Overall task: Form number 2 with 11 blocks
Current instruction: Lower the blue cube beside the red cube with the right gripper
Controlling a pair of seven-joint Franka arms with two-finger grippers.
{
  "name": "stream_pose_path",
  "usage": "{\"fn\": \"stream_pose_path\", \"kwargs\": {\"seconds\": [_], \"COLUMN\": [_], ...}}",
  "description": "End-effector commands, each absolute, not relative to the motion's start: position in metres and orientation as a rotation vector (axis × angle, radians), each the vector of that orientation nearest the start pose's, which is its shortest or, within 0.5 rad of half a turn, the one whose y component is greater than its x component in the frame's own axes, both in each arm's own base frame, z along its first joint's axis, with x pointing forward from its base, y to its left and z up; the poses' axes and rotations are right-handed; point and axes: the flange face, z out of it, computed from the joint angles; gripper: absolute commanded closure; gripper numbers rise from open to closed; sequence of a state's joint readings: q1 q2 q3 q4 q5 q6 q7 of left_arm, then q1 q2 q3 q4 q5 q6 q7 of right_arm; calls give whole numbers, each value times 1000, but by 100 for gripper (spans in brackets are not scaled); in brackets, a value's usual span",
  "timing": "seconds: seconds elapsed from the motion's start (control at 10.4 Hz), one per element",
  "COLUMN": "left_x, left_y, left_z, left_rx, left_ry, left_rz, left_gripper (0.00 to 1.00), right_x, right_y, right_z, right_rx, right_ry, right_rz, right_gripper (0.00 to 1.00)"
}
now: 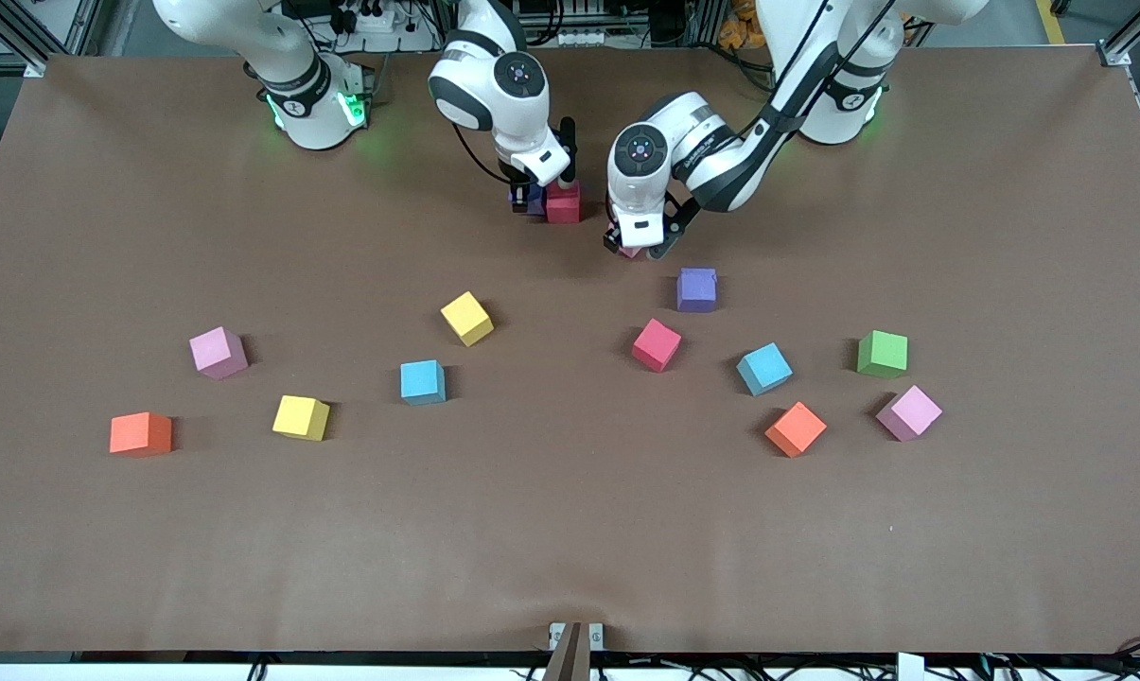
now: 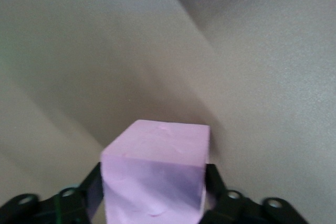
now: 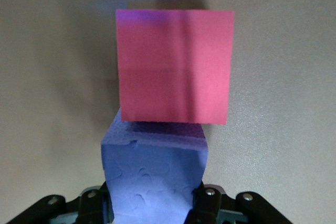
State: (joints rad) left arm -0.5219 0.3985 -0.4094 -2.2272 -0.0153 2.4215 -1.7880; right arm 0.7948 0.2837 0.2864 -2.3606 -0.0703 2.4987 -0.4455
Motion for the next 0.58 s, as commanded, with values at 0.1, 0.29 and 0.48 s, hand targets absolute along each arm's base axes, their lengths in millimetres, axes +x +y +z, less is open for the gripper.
{"fn": "stream_pose_path", "kwargs": {"seconds": [0.1, 0.29, 0.48], "left_x": [313, 319, 322], "left_y": [-428, -427, -429], "left_z": [193, 206, 220], "left_rx": [-2681, -2620, -2506], "left_ry": [-1362, -1518, -1715], "left_rz": [365, 440, 443], "left_gripper": [54, 62, 61], "right_x": [237, 239, 239], "right_y": [443, 445, 447], "right_z": [200, 200, 197], "right_rx": [2192, 2182, 2183], "right_ry": [2203, 2208, 2209], "right_rz": [-198, -193, -195], "right_gripper": [100, 100, 100]}}
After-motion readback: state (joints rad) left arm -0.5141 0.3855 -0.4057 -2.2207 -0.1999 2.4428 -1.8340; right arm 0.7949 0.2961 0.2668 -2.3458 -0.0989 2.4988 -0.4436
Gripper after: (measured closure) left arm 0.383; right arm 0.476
